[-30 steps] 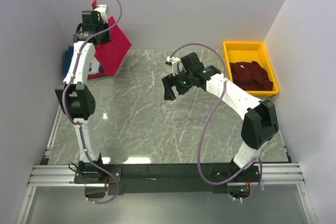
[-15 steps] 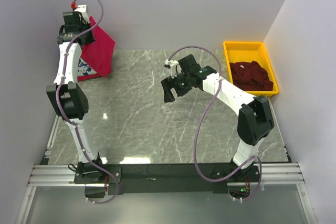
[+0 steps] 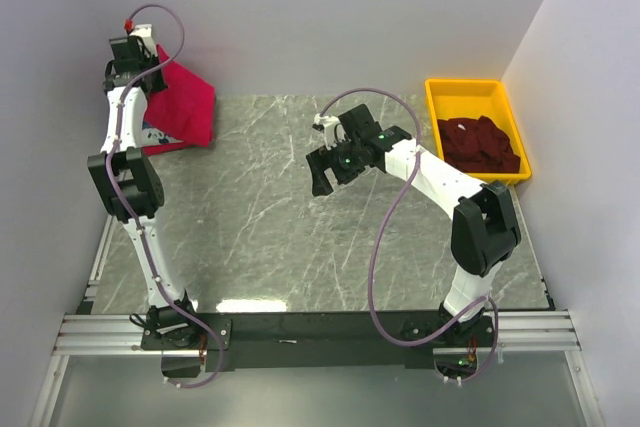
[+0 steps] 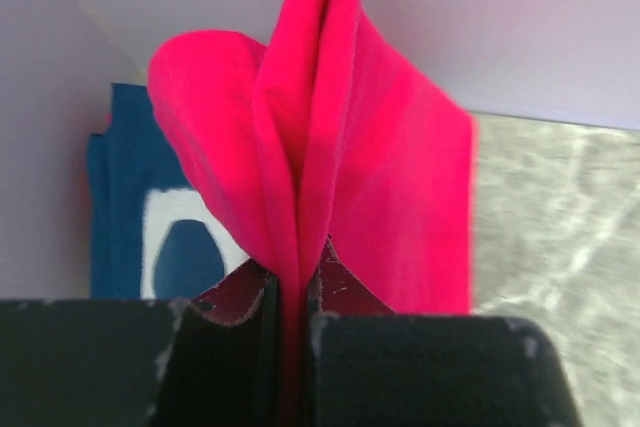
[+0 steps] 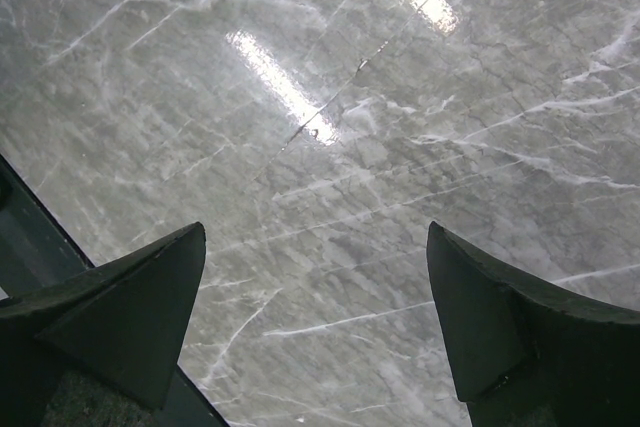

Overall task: Fold and stack the t-shirts
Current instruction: Neatly place the folded tshirt to the corner, then reset both grippers

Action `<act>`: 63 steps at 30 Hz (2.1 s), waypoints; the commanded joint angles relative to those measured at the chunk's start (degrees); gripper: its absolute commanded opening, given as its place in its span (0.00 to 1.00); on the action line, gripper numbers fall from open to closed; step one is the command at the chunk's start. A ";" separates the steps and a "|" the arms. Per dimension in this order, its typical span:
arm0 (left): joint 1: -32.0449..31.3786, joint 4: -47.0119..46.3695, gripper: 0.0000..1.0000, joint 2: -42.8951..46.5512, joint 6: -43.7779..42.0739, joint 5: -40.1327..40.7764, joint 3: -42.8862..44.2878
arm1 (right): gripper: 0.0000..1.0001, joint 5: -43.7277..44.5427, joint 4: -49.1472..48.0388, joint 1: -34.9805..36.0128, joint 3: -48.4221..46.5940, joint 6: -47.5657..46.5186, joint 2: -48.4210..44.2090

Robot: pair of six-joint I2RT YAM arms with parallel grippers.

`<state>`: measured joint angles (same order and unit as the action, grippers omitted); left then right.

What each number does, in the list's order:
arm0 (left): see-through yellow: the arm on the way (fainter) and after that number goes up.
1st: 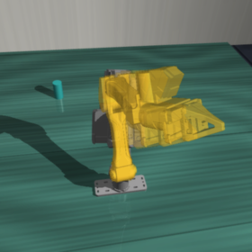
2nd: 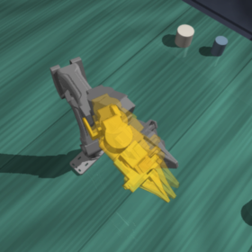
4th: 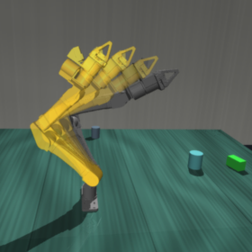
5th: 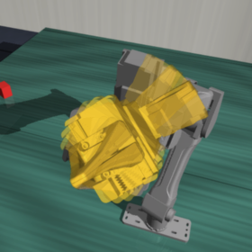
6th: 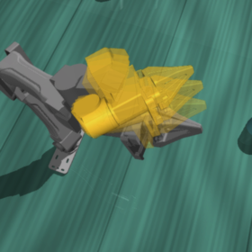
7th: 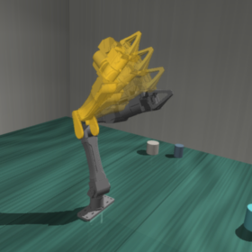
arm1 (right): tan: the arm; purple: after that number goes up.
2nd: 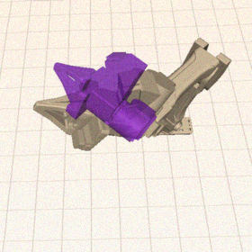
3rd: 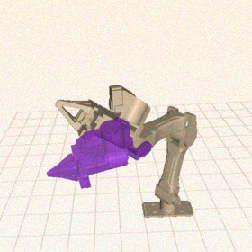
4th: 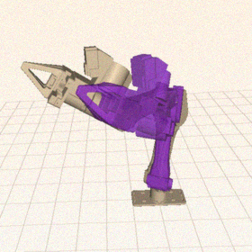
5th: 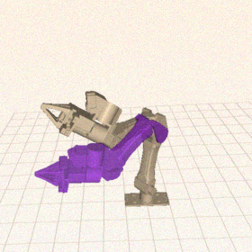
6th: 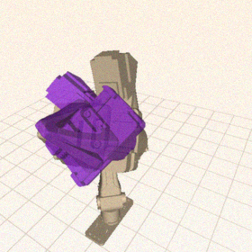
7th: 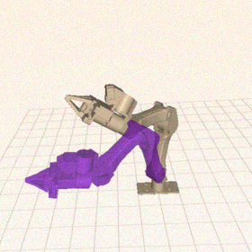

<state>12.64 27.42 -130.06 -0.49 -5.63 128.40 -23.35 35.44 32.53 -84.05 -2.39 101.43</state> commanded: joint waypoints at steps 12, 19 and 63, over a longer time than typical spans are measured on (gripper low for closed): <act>4.14 -10.46 0.00 -4.41 -5.22 7.30 3.00 | 0.98 1.12 0.68 0.25 -1.82 0.02 0.70; 4.32 -10.72 0.67 -4.06 -5.57 11.51 0.19 | 0.98 2.08 0.94 0.25 -1.82 -0.68 0.26; -17.13 6.15 0.99 55.17 -0.83 -16.61 -70.03 | 0.98 3.05 2.35 -23.22 30.78 -1.83 -36.81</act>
<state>-4.47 38.81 -78.04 -0.73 -23.49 60.05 -20.62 38.72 9.13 -54.37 -3.07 69.36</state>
